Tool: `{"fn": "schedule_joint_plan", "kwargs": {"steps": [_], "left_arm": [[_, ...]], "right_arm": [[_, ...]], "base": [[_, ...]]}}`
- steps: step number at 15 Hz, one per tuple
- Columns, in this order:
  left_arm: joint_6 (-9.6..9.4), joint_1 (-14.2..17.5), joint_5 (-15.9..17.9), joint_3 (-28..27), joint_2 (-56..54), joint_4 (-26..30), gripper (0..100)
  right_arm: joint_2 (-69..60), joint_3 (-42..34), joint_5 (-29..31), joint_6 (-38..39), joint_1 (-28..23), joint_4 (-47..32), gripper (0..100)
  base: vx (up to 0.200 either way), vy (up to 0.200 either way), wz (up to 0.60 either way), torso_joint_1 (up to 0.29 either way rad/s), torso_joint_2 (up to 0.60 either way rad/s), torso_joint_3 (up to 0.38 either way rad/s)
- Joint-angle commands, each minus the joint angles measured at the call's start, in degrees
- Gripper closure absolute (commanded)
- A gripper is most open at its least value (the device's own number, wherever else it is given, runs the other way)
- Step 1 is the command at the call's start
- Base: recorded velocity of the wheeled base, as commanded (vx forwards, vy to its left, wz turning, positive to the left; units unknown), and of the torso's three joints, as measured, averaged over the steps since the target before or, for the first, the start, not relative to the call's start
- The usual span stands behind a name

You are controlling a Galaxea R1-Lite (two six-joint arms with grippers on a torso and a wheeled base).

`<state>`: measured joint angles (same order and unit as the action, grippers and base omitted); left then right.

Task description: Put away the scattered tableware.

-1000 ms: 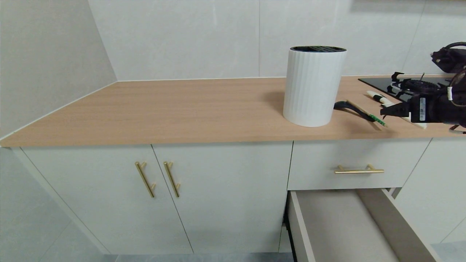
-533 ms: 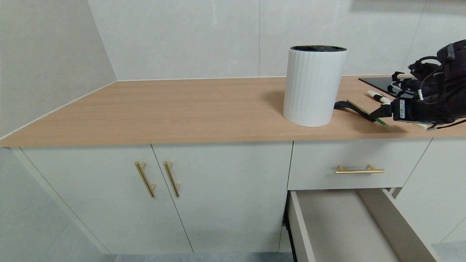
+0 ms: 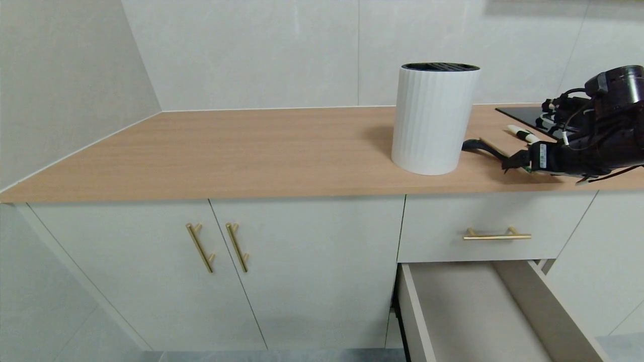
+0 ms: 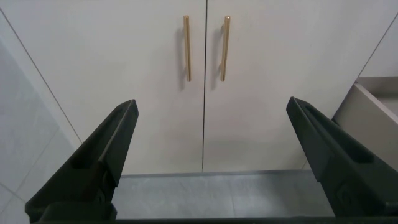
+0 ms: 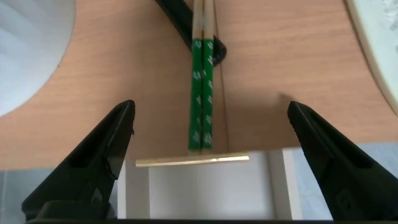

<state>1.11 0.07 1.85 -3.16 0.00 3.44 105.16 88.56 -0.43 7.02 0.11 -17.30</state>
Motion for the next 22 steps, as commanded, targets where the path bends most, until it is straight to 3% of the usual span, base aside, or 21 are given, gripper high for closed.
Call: {"fn": "schedule_joint_plan", "kwargs": {"steps": [1,4,5,16,19,22], "left_arm": [[0.03,0.0,0.0,0.0,0.0,0.0,0],[0.03,0.0,0.0,0.0,0.0,0.0,0],[0.03,0.0,0.0,0.0,0.0,0.0,0],[0.03,0.0,0.0,0.0,0.0,0.0,0],[0.03,0.0,0.0,0.0,0.0,0.0,0],[0.03,0.0,0.0,0.0,0.0,0.0,0]], "right_arm": [[1.0,0.0,0.0,0.2,0.2,0.3,0],[1.3,0.0,0.0,0.3,0.2,1.1,0],[1.5,0.0,0.0,0.3,0.2,1.2,100],[-0.5,0.1,-0.1,1.6,0.2,1.6,100],[-7.0,-1.7,-0.1,4.3,0.2,2.3,100],[-18.3,-8.6,-2.0,4.5,0.3,2.3,100]], "base": [[0.0,0.0,0.0,0.0,0.0,0.0],[0.0,0.0,0.0,0.0,0.0,0.0],[0.0,0.0,0.0,0.0,0.0,0.0],[0.0,0.0,0.0,0.0,0.0,0.0],[0.0,0.0,0.0,0.0,0.0,0.0],[0.0,0.0,0.0,0.0,0.0,0.0]]}}
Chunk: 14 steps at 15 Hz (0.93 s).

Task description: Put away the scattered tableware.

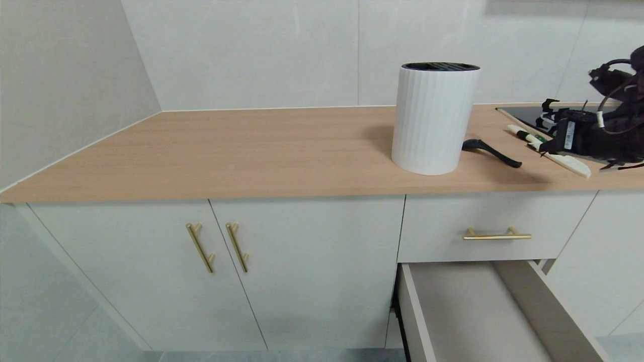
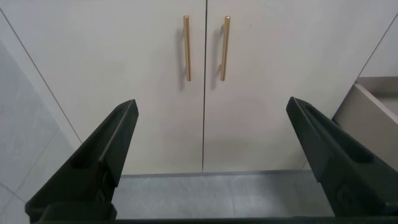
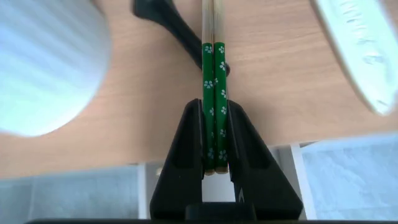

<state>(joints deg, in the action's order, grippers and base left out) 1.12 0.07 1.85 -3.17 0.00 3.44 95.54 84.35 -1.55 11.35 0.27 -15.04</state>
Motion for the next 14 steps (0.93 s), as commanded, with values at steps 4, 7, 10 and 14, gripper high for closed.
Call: {"fn": "schedule_joint_plan", "kwargs": {"steps": [4,7,10,14], "left_arm": [[0.02,0.0,0.0,0.0,0.0,0.0,0],[0.02,0.0,0.0,0.0,0.0,0.0,0],[0.02,0.0,0.0,0.0,0.0,0.0,0],[0.02,0.0,0.0,0.0,0.0,0.0,0]], "right_arm": [[-30.9,-17.0,-11.8,-0.3,3.2,-2.8,100],[-36.7,-18.5,-12.1,-0.5,9.7,-13.9,100],[-37.9,-22.3,-12.0,-0.8,16.9,-19.2,100],[-35.2,-26.9,-11.6,-1.1,25.2,-23.3,100]], "base": [[0.0,0.0,0.0,0.0,0.0,0.0],[0.0,0.0,0.0,0.0,0.0,0.0],[0.0,0.0,0.0,0.0,0.0,0.0],[0.0,0.0,0.0,0.0,0.0,0.0]]}}
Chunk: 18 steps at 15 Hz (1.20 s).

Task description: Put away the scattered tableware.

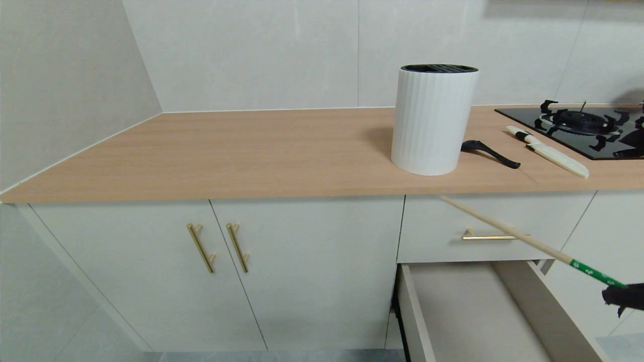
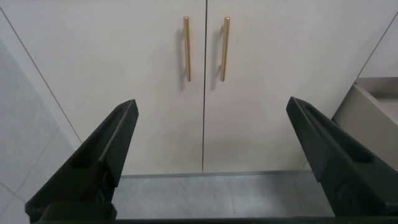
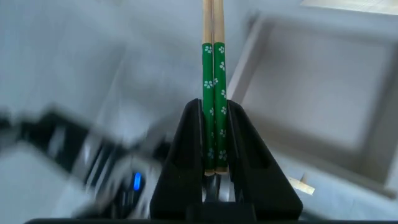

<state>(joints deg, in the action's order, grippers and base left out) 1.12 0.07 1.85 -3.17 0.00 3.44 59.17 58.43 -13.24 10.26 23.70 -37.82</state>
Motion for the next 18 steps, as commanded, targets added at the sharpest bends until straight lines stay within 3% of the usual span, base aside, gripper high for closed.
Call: {"fn": "schedule_joint_plan", "kwargs": {"steps": [1,3,6,10,18], "left_arm": [[0.02,0.0,0.0,0.0,0.0,0.0,0],[0.02,0.0,0.0,0.0,0.0,0.0,0],[0.02,0.0,0.0,0.0,0.0,0.0,0],[0.02,0.0,0.0,0.0,0.0,0.0,0],[0.02,0.0,0.0,0.0,0.0,0.0,0]], "right_arm": [[2.4,-0.9,0.1,-0.3,1.8,-2.4,100],[5.5,-0.8,1.4,-0.2,1.4,-6.2,100],[11.8,-1.9,8.8,1.8,0.5,-6.5,100],[21.1,-1.9,8.8,4.2,-4.8,-5.7,100],[34.0,-1.8,10.3,6.6,-5.8,-0.2,100]], "base": [[0.0,0.0,0.0,0.0,0.0,0.0],[0.0,0.0,0.0,0.0,0.0,0.0],[0.0,0.0,0.0,0.0,0.0,0.0],[0.0,0.0,0.0,0.0,0.0,0.0],[0.0,0.0,0.0,-0.022,0.09,0.066]]}}
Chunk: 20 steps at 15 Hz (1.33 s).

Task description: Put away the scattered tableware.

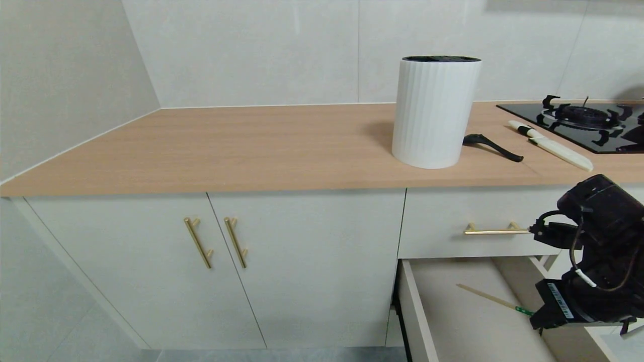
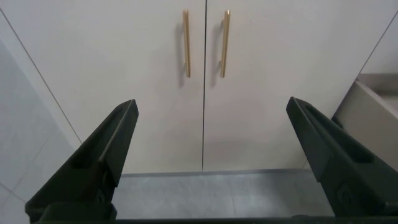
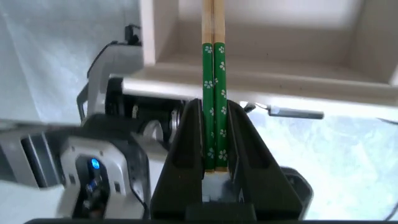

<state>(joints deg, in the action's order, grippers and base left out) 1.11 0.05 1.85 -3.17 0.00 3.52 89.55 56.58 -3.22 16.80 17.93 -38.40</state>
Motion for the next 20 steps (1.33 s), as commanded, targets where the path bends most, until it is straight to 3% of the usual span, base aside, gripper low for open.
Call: {"fn": "schedule_joint_plan", "kwargs": {"steps": [1,8,11,12,14,20], "left_arm": [[0.03,0.0,0.0,0.0,0.0,-0.1,0],[0.03,0.0,0.0,0.0,0.0,-0.1,0],[0.03,0.0,0.0,0.0,0.0,-0.1,0],[0.03,0.0,0.0,0.0,0.0,-0.1,0],[0.03,0.0,0.0,0.0,0.0,-0.1,0],[0.03,0.0,0.0,0.0,0.0,-0.1,0]], "right_arm": [[4.6,0.1,0.4,0.1,0.0,1.1,100],[12.8,0.3,0.4,-0.5,0.3,11.3,100],[17.9,-0.1,1.5,-0.5,0.3,18.0,100],[23.1,0.0,2.9,-0.4,0.2,24.4,100],[27.7,-0.2,4.5,-0.2,0.1,30.1,100],[33.1,-1.8,5.9,-0.1,-0.7,36.0,100]], "base": [[0.0,0.0,0.0,-0.09,0.4,0.3],[0.0,0.0,0.0,-0.053,0.38,0.322],[0.0,0.0,0.0,-0.003,0.06,0.041],[0.0,0.0,0.0,0.0,0.0,0.0],[0.0,0.0,0.0,0.0,0.0,0.0],[0.0,0.0,0.0,0.0,0.0,0.0]]}}
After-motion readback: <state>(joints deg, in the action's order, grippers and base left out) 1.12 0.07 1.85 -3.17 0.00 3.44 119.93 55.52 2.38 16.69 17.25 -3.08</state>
